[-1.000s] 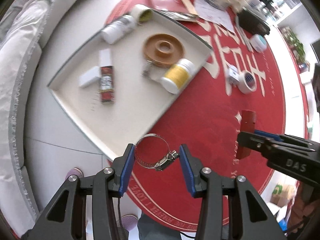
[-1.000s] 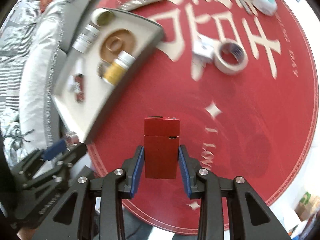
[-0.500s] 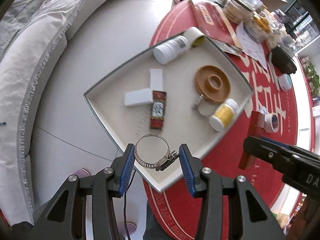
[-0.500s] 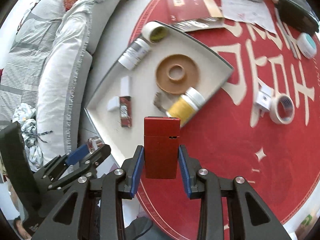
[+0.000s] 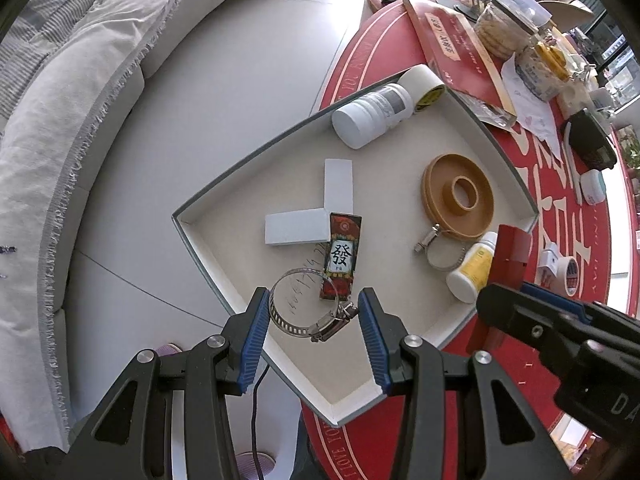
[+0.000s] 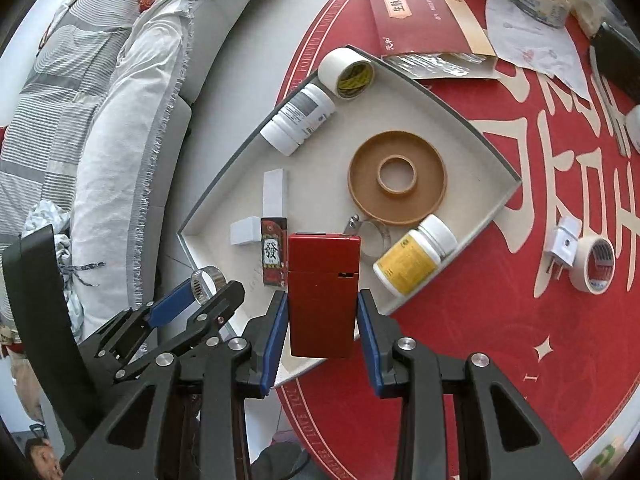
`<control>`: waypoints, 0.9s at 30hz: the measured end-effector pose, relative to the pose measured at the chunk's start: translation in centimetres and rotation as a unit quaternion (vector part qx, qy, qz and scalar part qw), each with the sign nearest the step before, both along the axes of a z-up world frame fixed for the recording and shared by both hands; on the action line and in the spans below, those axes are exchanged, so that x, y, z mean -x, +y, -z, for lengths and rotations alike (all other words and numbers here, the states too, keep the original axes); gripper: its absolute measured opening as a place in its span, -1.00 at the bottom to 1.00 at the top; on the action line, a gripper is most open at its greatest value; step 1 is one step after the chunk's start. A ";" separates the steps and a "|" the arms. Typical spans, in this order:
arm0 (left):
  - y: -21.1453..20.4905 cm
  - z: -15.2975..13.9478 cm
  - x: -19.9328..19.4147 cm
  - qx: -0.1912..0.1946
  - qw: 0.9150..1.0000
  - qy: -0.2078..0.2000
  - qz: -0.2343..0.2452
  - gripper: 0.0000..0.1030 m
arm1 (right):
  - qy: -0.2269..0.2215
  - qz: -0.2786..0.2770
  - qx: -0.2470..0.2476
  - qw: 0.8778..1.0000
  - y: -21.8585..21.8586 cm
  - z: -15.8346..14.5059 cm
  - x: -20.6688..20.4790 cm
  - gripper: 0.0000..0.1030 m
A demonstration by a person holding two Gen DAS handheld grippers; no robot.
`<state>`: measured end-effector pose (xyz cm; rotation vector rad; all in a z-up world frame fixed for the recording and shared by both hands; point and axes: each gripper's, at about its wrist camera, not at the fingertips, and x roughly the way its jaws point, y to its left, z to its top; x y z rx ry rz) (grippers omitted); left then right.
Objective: Organize rigid objects
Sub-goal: 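Carry the hose clamp with the left tool while the right tool carries the red box to the tray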
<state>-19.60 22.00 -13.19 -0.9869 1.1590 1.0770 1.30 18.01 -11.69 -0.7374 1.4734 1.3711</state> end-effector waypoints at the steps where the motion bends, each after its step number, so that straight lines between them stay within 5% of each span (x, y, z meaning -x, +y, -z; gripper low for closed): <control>1: 0.1 0.1 0.0 0.001 1.000 0.002 0.000 -0.06 | 0.000 0.000 0.000 1.000 0.1 0.0 0.0 -0.31; 27: 1.1 0.9 -0.1 0.008 1.000 0.007 0.000 -0.07 | 0.001 -0.002 0.003 1.000 0.6 0.2 0.3 -0.30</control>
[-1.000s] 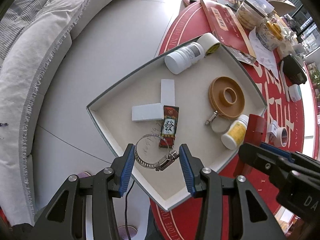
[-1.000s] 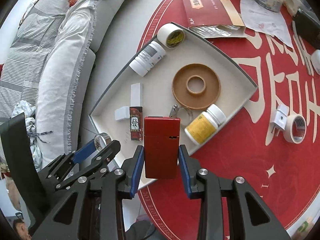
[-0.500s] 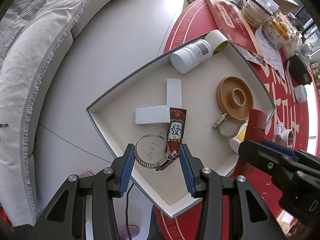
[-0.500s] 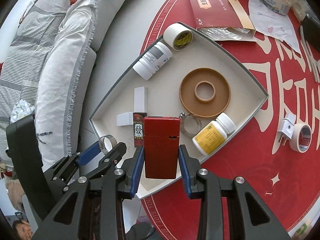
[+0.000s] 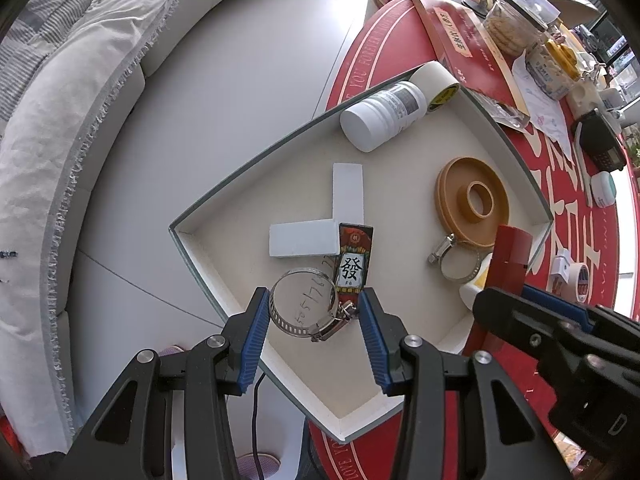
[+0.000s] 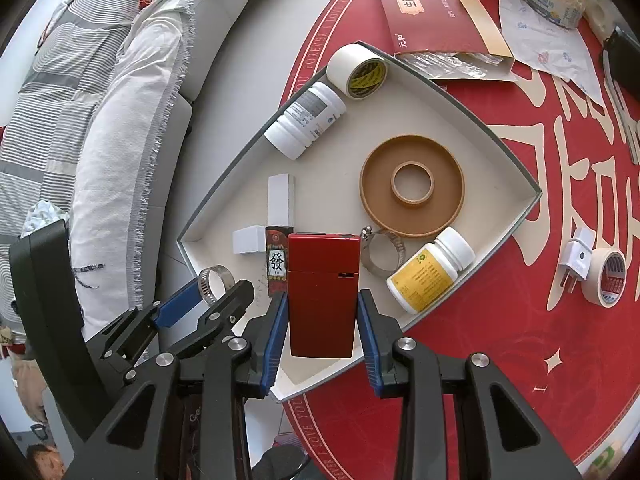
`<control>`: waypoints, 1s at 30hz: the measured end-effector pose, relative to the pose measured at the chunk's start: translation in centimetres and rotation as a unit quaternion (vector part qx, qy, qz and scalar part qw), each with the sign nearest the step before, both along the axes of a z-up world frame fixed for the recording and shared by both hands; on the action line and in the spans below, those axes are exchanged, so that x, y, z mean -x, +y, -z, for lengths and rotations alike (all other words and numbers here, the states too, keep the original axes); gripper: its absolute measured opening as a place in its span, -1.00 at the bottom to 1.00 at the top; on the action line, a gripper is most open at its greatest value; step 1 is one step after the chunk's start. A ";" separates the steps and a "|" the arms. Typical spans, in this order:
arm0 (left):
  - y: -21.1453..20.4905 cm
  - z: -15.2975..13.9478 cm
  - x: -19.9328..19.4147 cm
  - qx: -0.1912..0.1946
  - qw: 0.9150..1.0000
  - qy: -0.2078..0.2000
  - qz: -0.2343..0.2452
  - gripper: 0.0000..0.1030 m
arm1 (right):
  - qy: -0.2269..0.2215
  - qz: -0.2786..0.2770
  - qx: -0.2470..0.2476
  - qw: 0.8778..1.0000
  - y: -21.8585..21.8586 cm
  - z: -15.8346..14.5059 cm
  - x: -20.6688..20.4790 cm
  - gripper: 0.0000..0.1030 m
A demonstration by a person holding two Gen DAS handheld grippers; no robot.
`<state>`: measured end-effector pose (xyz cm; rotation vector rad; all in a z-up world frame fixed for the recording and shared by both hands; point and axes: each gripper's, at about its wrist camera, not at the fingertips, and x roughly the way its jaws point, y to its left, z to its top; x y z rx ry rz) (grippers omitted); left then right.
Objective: Organize rigid objects
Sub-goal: 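Carry the hose clamp with the left tool while the right tool carries the red box to the tray, then open the left tool to drop the clamp while the right tool releases the red box in the tray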
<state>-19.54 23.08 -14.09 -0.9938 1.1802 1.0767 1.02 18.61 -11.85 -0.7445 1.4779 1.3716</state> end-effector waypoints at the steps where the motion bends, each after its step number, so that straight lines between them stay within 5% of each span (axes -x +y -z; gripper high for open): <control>1: 0.1 0.0 -0.1 0.000 1.000 0.000 0.001 -0.07 | 0.000 0.000 0.000 1.000 0.0 0.0 0.0 -0.31; 22: 1.3 1.9 -1.7 0.012 1.000 0.004 0.013 -0.05 | -0.011 0.008 0.008 1.000 1.6 1.8 -0.6 -0.30; 24: 1.5 2.4 -1.9 0.018 1.000 0.002 0.020 0.05 | -0.014 0.007 0.012 1.000 1.9 2.2 -0.7 -0.30; 26: 1.7 2.9 -1.9 0.025 0.999 0.003 0.024 0.63 | -0.011 0.008 0.020 1.000 2.2 2.6 -0.9 -0.28; 28: 1.9 3.1 -1.9 0.027 0.999 -0.001 0.022 0.73 | -0.002 0.019 0.027 0.999 2.2 3.0 -1.4 0.30; 29: 1.9 3.1 -1.9 0.026 0.999 -0.001 0.020 0.84 | -0.001 0.029 0.026 0.999 2.1 2.9 -1.9 0.75; 30: 1.9 3.0 -1.8 0.025 1.000 -0.001 0.016 0.87 | 0.000 0.036 0.021 0.999 1.9 2.7 -2.3 0.79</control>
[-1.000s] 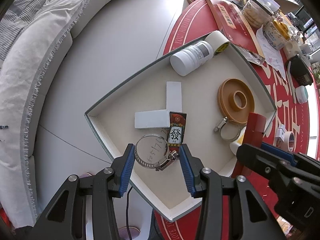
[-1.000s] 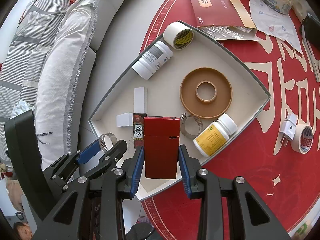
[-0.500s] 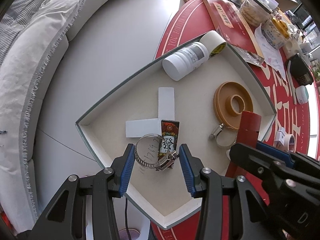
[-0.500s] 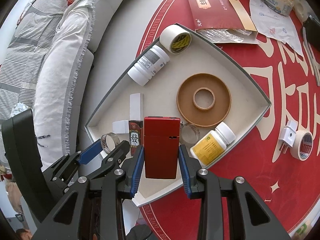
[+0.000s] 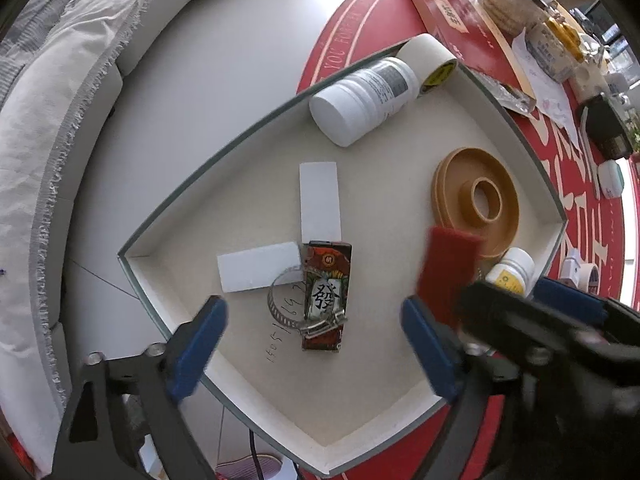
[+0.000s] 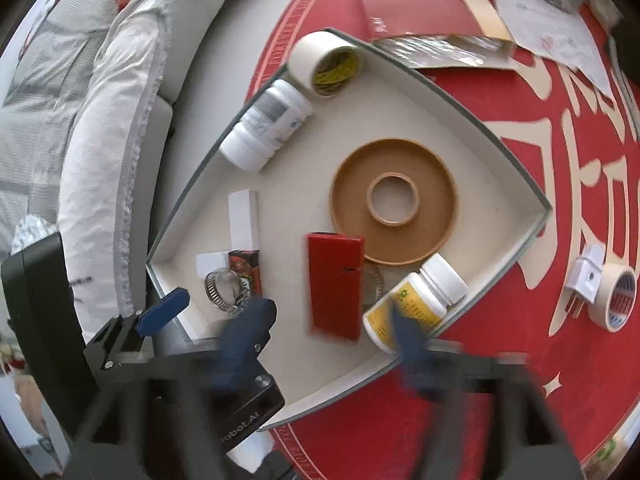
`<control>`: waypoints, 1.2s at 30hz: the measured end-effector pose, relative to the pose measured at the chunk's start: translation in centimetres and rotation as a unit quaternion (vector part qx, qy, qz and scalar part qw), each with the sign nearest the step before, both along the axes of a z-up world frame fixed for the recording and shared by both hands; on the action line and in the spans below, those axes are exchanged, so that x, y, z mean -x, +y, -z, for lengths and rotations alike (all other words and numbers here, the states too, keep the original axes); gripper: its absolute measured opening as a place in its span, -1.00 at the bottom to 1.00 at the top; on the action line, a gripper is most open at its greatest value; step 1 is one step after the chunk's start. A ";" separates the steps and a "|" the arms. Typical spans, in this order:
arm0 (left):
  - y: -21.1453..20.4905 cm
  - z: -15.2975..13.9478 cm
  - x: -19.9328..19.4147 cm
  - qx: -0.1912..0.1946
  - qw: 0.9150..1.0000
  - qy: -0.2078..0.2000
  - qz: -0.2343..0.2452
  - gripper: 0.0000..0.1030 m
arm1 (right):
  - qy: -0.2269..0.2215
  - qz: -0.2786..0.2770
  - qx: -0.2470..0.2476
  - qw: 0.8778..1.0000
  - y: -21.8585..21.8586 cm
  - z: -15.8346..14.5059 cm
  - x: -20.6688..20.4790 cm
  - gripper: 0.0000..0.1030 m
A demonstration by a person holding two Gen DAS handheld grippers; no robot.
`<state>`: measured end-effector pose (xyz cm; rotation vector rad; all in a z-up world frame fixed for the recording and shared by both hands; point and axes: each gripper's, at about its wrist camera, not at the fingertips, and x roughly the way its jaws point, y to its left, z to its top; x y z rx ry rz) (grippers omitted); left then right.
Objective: Organize rigid objects
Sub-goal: 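Open the left tool to drop the clamp while the right tool releases the red box in the tray, then move the right tool to the masking-tape roll and grasp it by its rim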
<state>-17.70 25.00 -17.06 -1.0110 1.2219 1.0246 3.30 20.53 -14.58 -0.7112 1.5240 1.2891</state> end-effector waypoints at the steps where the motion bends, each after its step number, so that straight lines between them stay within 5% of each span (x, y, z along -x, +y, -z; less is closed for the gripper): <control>1: 0.0 -0.2 0.2 -0.004 1.000 0.001 -0.004 0.99 | 0.000 0.006 -0.004 1.000 -0.3 -0.3 -0.5 0.79; 8: -1.1 -0.5 -0.9 0.003 1.000 0.004 0.010 0.99 | -0.048 0.058 0.015 0.997 -4.0 -0.5 -5.3 0.79; 15: -4.2 -1.0 -3.7 0.017 0.999 -0.010 0.047 0.99 | -0.112 0.143 0.060 0.982 -8.3 1.6 -14.0 0.79; 25: -7.6 -1.8 -6.9 0.034 0.996 -0.019 0.086 0.99 | -0.123 0.142 0.049 0.981 -6.6 4.1 -18.2 0.78; 31: -8.7 -2.6 -9.8 0.028 0.995 -0.027 0.093 0.99 | -0.095 0.173 0.046 0.979 -8.3 4.2 -19.9 0.06; 36: -8.7 -3.2 -13.6 0.027 0.992 -0.043 0.113 0.99 | -0.092 0.162 0.074 0.980 -13.2 4.4 -21.9 0.06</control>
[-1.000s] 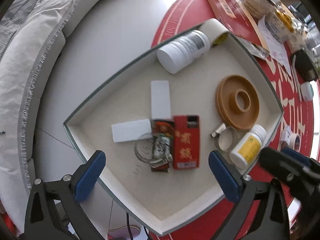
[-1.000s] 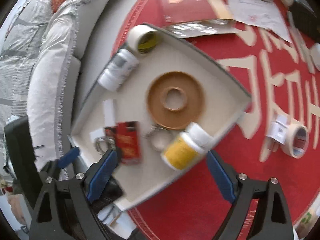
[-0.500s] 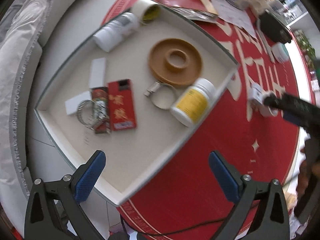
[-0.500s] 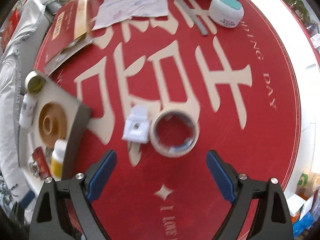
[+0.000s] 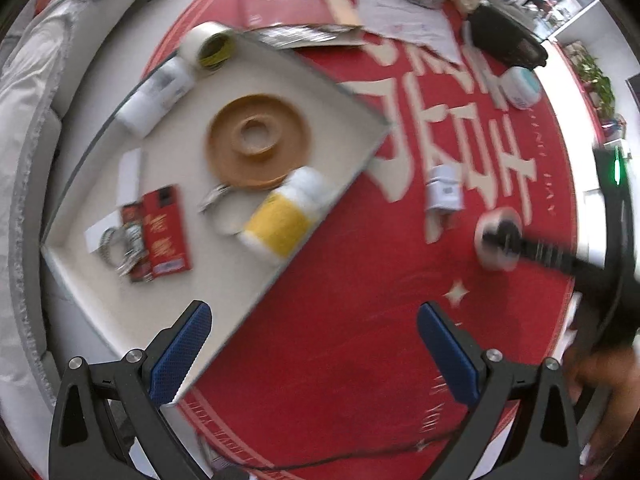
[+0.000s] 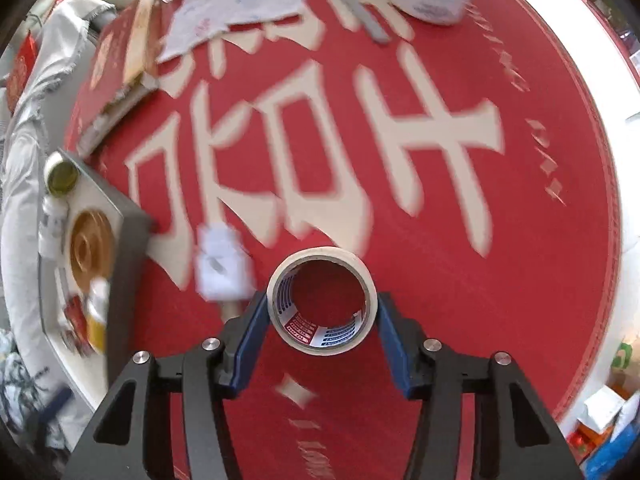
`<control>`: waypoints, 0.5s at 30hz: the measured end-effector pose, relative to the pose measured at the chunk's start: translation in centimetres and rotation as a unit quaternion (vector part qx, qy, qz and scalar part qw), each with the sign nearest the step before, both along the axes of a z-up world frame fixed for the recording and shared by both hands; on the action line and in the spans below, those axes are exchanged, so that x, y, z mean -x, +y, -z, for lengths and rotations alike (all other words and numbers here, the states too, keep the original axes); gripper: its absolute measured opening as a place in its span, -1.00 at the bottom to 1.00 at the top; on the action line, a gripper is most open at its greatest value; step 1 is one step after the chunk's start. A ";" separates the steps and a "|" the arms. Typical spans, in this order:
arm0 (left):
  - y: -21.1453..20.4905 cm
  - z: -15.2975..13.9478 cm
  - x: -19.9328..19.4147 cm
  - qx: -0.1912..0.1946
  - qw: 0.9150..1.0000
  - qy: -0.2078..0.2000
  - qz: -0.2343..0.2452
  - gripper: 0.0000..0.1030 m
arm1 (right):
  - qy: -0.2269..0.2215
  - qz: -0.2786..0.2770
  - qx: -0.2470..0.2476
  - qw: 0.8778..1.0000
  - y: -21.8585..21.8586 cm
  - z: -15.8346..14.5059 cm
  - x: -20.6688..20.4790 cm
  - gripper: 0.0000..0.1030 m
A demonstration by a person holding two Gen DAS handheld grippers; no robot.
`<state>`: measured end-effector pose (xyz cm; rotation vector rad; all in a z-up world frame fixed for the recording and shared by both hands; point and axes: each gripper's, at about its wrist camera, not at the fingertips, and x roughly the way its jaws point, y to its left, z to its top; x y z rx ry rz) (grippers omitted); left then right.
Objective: Organize rigid objects
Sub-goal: 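Move the right tool to the masking-tape roll and grasp it by its rim, then grasp the white plug with the left tool while the right tool lifts the tape roll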
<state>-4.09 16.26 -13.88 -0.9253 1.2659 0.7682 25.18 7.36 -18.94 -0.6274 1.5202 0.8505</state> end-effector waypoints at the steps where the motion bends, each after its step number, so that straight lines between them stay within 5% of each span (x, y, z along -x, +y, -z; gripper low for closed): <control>1: -0.2 -0.1 -1.3 0.001 1.000 -0.007 0.006 0.99 | -0.001 0.002 0.008 1.000 -1.4 0.1 -0.3 0.06; 8: -1.4 2.2 -10.0 -0.009 0.999 -0.010 0.052 0.99 | -0.014 0.000 0.042 0.999 -9.0 0.5 -2.0 0.07; 15: -0.6 7.4 -14.1 -0.007 0.998 0.042 0.042 0.99 | -0.003 0.015 0.021 1.000 -10.2 0.5 -4.5 0.07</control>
